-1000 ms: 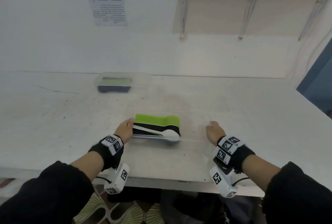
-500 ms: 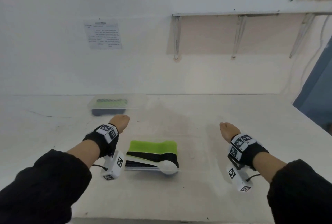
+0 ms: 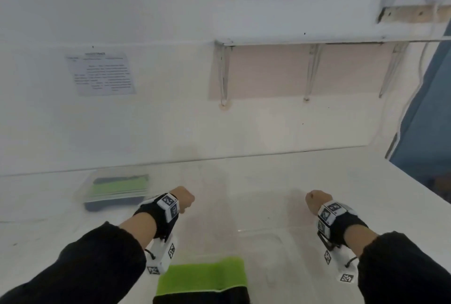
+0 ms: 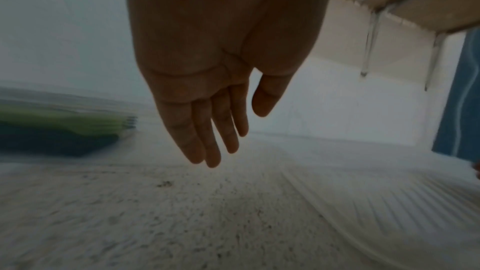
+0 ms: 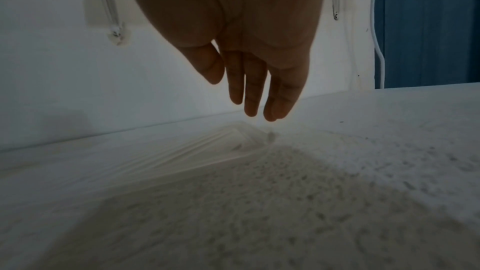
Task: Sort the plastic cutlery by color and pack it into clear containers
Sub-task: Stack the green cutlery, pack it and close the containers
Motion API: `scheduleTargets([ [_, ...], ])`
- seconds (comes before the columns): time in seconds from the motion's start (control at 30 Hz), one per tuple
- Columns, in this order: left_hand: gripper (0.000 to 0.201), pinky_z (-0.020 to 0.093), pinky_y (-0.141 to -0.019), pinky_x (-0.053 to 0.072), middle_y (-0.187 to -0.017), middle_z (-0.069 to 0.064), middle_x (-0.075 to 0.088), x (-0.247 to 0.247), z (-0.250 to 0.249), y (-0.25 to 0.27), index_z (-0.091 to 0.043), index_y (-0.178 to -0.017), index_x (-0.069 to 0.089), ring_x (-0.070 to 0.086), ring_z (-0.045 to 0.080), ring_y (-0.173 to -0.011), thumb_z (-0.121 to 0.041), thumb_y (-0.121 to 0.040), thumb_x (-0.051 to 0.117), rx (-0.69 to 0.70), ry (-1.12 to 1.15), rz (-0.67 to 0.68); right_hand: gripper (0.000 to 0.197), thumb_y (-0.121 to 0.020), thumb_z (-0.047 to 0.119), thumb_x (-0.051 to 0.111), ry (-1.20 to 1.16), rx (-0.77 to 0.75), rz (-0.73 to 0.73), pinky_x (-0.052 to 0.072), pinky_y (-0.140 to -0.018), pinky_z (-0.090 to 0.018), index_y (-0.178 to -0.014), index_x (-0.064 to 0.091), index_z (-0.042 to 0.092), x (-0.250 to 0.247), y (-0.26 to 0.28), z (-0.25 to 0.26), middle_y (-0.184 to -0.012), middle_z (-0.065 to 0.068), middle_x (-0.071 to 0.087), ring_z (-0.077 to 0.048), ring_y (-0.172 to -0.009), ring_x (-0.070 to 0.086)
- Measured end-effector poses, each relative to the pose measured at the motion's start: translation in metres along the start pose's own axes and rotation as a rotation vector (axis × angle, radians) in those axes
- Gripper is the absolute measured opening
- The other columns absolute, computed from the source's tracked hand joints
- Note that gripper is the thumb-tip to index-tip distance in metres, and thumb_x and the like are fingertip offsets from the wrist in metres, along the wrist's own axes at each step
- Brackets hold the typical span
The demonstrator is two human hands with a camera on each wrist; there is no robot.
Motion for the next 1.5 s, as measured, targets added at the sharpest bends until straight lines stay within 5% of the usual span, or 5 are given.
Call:
scheduleTargets([
  [0.47,0.016,0.024,-0.045,0.051,-0.055,0.009,0.062,0.049,-0.012,-0.048,0.001,-0.074,0.051,0.060,0.016,-0.038,-0.001,-0.090,0.049,-0.045,0.058,0.261,0.036,-0.098,0.014,0.040,0.204,0.092,0.041,0.035,-0.103,-0.023,-0.133,0.044,0.009,0.019,-0.033,-0.001,-0.141,-0.006,0.044,-0.021,-0.130,0.043],
  [0.9,0.022,0.021,-0.040,0.044,-0.078,0.008,0.054,-0.009,-0.003,-0.021,-0.008,-0.072,0.055,0.054,0.013,-0.048,0.008,-0.087,0.050,0.035,0.259,0.035,0.031,-0.096,0.015,0.043,-0.042,-0.080,0.022,0.045,-0.086,-0.022,-0.122,0.056,0.005,0.012,-0.005,0.033,-0.121,-0.015,0.059,-0.031,-0.110,0.056],
  [1.13,0.034,0.027,-0.048,0.049,-0.076,0.008,0.047,-0.033,0.018,0.024,-0.004,-0.077,0.056,0.054,0.024,-0.056,-0.023,-0.097,0.037,0.040,0.625,-0.138,0.020,-0.091,-0.005,0.038,-0.933,-0.029,0.121,0.055,-0.044,-0.025,-0.088,0.057,0.000,-0.001,0.040,0.042,-0.081,-0.011,0.050,-0.025,-0.057,0.056],
  [1.37,0.031,0.025,-0.091,0.043,-0.111,0.018,0.063,-0.030,0.069,0.083,0.002,-0.117,0.057,0.060,0.029,-0.107,-0.016,-0.092,0.057,0.113,0.518,-0.258,0.032,-0.088,-0.005,0.028,-1.281,-0.134,0.202,0.045,-0.043,-0.022,-0.068,0.050,0.003,-0.007,0.108,0.036,-0.066,-0.009,0.053,-0.018,-0.045,0.050],
  [1.5,0.037,0.015,-0.053,0.040,-0.070,0.013,0.055,-0.020,0.100,0.113,0.011,-0.109,0.061,0.046,0.025,-0.061,0.005,-0.073,0.066,0.109,0.639,-0.379,0.034,-0.094,0.002,0.040,-1.163,-0.187,0.269,0.041,-0.055,-0.023,-0.063,0.054,0.003,0.003,0.137,0.018,-0.053,-0.004,0.060,-0.018,-0.056,0.048],
])
Point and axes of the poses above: each hand's wrist, its own y-axis away from the middle knuckle, its own x-axis out of the palm, z = x × y, the point moved 8 cm from there along -y, towards the middle knuckle
